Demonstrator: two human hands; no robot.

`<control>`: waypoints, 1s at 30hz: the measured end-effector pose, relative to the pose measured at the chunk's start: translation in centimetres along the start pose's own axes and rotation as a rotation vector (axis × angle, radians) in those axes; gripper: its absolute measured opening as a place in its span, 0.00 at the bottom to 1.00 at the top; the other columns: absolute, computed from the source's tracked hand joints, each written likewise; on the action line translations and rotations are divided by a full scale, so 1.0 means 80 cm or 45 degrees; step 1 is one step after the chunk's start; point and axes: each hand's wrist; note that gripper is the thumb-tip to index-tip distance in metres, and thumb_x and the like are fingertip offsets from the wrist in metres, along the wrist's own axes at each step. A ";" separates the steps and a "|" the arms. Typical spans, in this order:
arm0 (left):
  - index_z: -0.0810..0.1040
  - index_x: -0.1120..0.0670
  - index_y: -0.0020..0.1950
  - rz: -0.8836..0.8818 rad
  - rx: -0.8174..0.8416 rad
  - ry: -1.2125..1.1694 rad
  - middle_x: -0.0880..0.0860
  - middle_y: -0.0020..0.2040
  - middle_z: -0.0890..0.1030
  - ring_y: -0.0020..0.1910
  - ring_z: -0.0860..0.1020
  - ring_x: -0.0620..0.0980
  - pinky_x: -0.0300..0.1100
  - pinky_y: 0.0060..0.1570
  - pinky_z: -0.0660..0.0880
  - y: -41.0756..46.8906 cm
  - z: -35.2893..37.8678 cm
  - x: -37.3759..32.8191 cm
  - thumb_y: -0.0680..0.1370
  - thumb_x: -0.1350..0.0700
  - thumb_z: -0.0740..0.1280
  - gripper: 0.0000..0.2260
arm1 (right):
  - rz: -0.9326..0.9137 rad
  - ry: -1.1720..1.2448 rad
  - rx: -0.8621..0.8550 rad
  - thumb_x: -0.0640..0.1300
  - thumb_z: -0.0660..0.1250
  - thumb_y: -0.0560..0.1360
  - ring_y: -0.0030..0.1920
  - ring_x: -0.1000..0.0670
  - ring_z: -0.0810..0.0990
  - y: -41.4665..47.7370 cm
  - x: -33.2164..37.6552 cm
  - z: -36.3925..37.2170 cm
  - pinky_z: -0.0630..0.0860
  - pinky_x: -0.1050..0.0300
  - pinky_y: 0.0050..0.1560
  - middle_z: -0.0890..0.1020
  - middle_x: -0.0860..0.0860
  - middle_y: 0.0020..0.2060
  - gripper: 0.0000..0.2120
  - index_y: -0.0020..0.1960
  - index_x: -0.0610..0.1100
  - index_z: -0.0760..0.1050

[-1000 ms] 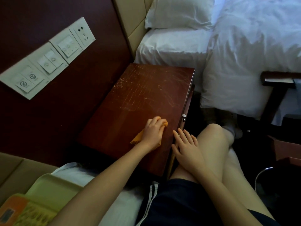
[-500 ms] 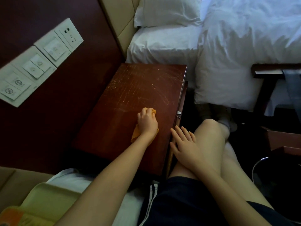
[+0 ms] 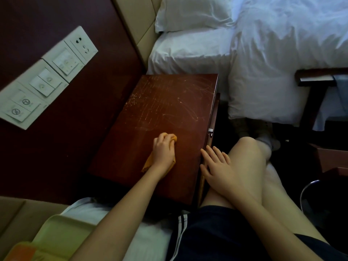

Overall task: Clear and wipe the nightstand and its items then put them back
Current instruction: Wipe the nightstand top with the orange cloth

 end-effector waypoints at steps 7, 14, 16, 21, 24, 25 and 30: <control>0.75 0.54 0.61 -0.170 -0.086 0.021 0.53 0.63 0.72 0.58 0.69 0.54 0.43 0.56 0.66 0.028 0.023 -0.049 0.80 0.58 0.57 0.12 | 0.001 0.026 -0.036 0.51 0.54 0.80 0.75 0.49 0.49 -0.004 -0.002 -0.004 0.43 0.54 0.72 0.56 0.50 0.75 0.25 0.75 0.49 0.55; 0.77 0.53 0.59 0.399 0.171 -0.048 0.51 0.57 0.75 0.54 0.70 0.51 0.38 0.52 0.65 -0.026 0.005 -0.021 0.78 0.58 0.61 0.11 | -0.017 -0.007 -0.031 0.52 0.53 0.80 0.75 0.50 0.49 -0.004 0.003 -0.005 0.43 0.54 0.72 0.56 0.50 0.75 0.25 0.75 0.49 0.55; 0.77 0.53 0.60 0.367 0.144 -0.014 0.50 0.57 0.74 0.54 0.69 0.50 0.36 0.52 0.64 -0.028 -0.004 0.000 0.78 0.58 0.61 0.11 | -0.009 -0.020 -0.013 0.53 0.52 0.80 0.75 0.51 0.47 -0.003 0.003 -0.005 0.41 0.55 0.71 0.54 0.51 0.75 0.25 0.76 0.50 0.53; 0.76 0.53 0.62 -0.056 -0.026 0.010 0.52 0.62 0.73 0.58 0.68 0.51 0.38 0.55 0.63 0.009 -0.004 0.009 0.80 0.57 0.59 0.13 | 0.000 -0.007 0.001 0.52 0.52 0.81 0.75 0.50 0.47 -0.004 0.002 -0.007 0.41 0.55 0.71 0.54 0.51 0.75 0.25 0.76 0.50 0.53; 0.76 0.54 0.61 -0.174 -0.084 0.016 0.53 0.63 0.72 0.58 0.68 0.53 0.41 0.56 0.65 0.030 0.005 -0.012 0.80 0.58 0.58 0.12 | 0.009 0.009 0.004 0.52 0.52 0.80 0.75 0.50 0.47 -0.004 0.000 -0.007 0.41 0.55 0.72 0.54 0.51 0.75 0.25 0.76 0.49 0.53; 0.76 0.54 0.60 -0.182 -0.085 0.019 0.53 0.63 0.72 0.58 0.68 0.53 0.42 0.56 0.65 0.035 0.008 -0.020 0.80 0.57 0.57 0.12 | 0.011 0.016 -0.001 0.51 0.53 0.80 0.75 0.50 0.47 -0.004 0.000 -0.007 0.41 0.55 0.72 0.54 0.51 0.75 0.25 0.76 0.49 0.54; 0.75 0.54 0.61 -0.055 -0.008 0.024 0.53 0.64 0.72 0.59 0.68 0.53 0.42 0.57 0.66 0.032 0.022 -0.047 0.80 0.58 0.57 0.12 | -0.008 0.014 -0.006 0.51 0.53 0.80 0.75 0.50 0.48 -0.002 0.003 -0.006 0.42 0.55 0.72 0.56 0.50 0.75 0.25 0.75 0.49 0.55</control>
Point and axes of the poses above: each hand's wrist, its own y-axis towards the middle knuckle, its own z-axis out of the palm, x = y × z
